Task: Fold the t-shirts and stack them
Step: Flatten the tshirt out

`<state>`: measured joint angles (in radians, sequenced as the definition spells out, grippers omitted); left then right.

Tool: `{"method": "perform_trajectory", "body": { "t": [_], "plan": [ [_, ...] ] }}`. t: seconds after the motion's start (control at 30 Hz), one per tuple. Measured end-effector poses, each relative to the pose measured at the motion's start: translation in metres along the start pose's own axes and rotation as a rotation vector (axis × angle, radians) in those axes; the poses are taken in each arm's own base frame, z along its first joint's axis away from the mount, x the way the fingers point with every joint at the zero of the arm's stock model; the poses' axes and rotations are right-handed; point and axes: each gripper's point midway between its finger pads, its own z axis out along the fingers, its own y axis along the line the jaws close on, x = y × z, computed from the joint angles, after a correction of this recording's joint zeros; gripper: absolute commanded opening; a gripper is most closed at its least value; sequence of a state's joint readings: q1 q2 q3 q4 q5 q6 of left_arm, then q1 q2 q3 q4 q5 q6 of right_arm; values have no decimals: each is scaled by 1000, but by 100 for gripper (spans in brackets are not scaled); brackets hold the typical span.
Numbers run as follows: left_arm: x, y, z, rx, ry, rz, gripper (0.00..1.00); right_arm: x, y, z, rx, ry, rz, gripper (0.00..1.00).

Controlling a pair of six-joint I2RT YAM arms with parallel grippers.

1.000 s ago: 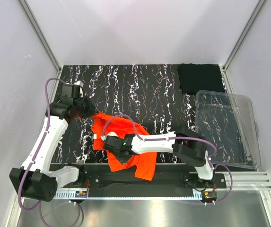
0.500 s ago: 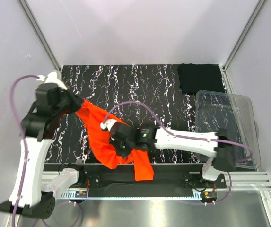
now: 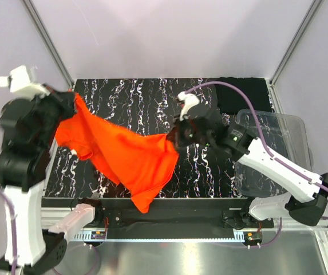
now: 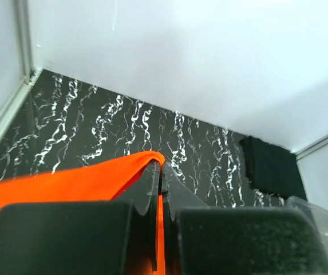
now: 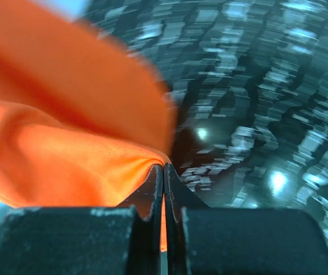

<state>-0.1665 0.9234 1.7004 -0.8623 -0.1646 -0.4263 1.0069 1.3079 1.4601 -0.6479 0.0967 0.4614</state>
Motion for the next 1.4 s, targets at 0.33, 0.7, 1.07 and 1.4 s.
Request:
{"method": "perform_trajectory", "body": {
  "t": [0.33,0.7,1.07,1.4],
  "plan": [
    [144,-13,232,-14,420,86,0,9,-199,40,391,83,341,0],
    [290,38,377,-56,659,95,61,10,-396,131,617,296,517,15],
    [253,68,265,-151,679,119,76,46,-396,92,736,483,471,54],
    [303,90,69,-143,768,-27,66,98,-293,21,649,507,385,55]
  ]
}}
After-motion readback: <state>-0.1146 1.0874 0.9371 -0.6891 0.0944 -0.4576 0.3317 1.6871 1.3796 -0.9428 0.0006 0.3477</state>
